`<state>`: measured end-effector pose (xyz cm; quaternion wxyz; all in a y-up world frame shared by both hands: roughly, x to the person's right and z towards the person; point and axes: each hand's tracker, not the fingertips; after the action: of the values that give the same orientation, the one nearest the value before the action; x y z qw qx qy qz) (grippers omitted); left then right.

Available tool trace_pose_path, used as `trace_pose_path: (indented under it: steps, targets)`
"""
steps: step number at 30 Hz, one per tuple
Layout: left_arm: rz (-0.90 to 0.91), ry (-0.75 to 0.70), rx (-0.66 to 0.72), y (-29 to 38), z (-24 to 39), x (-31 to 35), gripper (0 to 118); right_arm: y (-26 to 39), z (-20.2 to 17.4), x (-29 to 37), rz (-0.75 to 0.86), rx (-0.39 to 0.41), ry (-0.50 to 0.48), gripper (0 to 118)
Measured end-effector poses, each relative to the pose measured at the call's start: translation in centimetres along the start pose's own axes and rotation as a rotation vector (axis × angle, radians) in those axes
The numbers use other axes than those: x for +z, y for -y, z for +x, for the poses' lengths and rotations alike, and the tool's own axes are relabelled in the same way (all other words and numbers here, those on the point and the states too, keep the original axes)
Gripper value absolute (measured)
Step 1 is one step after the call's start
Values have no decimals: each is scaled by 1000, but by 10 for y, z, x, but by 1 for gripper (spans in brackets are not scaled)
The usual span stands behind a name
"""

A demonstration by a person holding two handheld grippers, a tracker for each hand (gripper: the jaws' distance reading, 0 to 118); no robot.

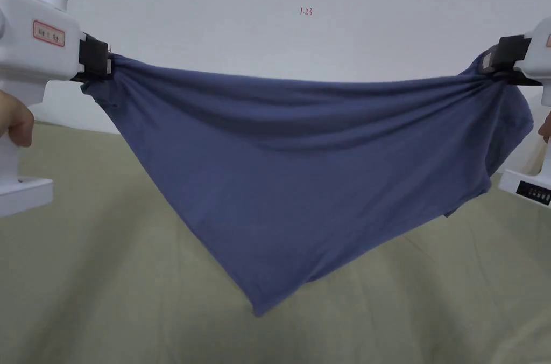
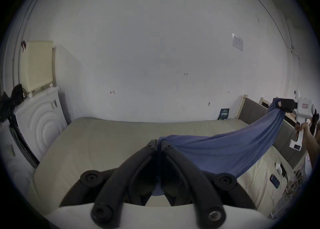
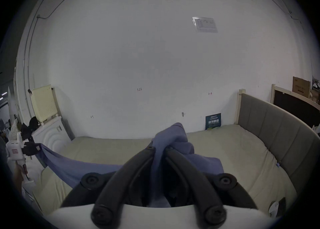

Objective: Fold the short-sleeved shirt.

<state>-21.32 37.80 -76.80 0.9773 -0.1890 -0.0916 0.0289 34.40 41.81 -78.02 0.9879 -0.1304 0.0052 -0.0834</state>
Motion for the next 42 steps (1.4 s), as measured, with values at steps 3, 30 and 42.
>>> trace_pose_path:
  steps: [3, 30, 42]
  targets:
    - [-15, 16, 13, 15, -17, -18, 3, 23, 5, 5, -31, 2, 2, 3]
    - [-523, 139, 192, 312, -46, 66, 3, 311, 71, 114, -536, -152, 25, 3]
    - [-358, 159, 317, 283, -17, 104, 118, 281, 25, 158, -377, -47, -14, 32]
